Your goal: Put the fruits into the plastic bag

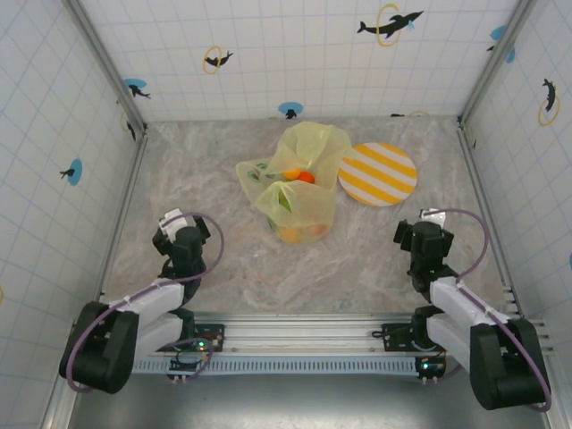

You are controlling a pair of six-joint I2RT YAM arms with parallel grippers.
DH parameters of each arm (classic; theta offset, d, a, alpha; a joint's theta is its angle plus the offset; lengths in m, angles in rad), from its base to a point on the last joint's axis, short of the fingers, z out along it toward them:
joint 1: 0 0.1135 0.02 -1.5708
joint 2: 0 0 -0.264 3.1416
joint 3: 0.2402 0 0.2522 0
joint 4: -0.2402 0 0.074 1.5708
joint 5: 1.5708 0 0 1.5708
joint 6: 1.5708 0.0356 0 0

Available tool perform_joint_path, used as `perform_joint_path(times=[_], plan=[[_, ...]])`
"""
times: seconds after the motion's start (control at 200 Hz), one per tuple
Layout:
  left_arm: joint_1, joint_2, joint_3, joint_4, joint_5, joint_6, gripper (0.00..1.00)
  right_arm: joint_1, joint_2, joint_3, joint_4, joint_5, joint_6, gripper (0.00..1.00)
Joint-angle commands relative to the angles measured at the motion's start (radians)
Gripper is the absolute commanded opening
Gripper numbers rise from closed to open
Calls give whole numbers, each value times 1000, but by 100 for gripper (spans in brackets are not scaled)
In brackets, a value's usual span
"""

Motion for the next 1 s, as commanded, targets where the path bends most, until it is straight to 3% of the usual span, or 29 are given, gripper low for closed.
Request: perform_joint_path(times=[0.0,0.16,0.3,0.49,0.565,0.616,0.766,0.886,0.996], plan=[[9,57,-34,213,-34,151,98,-4,16,-63,181,34,-5,100],[49,145,-108,429,138,192,97,-5,109,-78,255,-7,-45,100],[91,163,-132,517,200,234,97,-5,205,-85,353,-83,-45,100],[171,210,-126,460,325,170,97,-5,332,-80,469,-125,-53,99],[191,257,-152,556,363,165,97,-5,362,-65,479,-126,-59,100],[195,248,-146,519,401,186,97,-5,377,-61,498,-131,-74,100],[230,401,-174,755,444,184,97,-11,415,-51,560,-163,-104,100],[269,436,-179,772,562,177,97,-30,439,-20,526,-190,-101,100],[304,431,-136,670,678,177,97,-58,436,-27,550,-248,-114,100]])
